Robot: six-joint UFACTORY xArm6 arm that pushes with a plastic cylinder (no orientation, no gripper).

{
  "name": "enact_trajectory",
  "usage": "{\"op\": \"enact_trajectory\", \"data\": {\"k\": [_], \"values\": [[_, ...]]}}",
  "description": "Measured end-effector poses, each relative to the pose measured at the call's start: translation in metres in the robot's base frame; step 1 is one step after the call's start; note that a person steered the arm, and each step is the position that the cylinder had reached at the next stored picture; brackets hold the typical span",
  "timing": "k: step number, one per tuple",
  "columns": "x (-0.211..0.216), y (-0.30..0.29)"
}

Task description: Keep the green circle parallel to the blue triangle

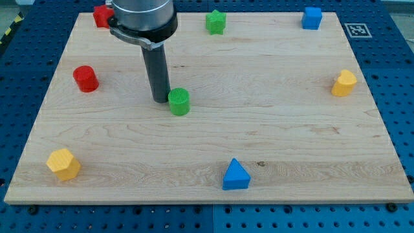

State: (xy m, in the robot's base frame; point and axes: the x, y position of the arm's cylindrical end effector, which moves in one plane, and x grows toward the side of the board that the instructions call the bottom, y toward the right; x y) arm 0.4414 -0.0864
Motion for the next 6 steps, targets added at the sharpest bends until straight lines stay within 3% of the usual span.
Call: {"op": "enact_trajectory", "data": {"k": [4,6], "values": [[0.01,0.018],[0.016,0.062]]}}
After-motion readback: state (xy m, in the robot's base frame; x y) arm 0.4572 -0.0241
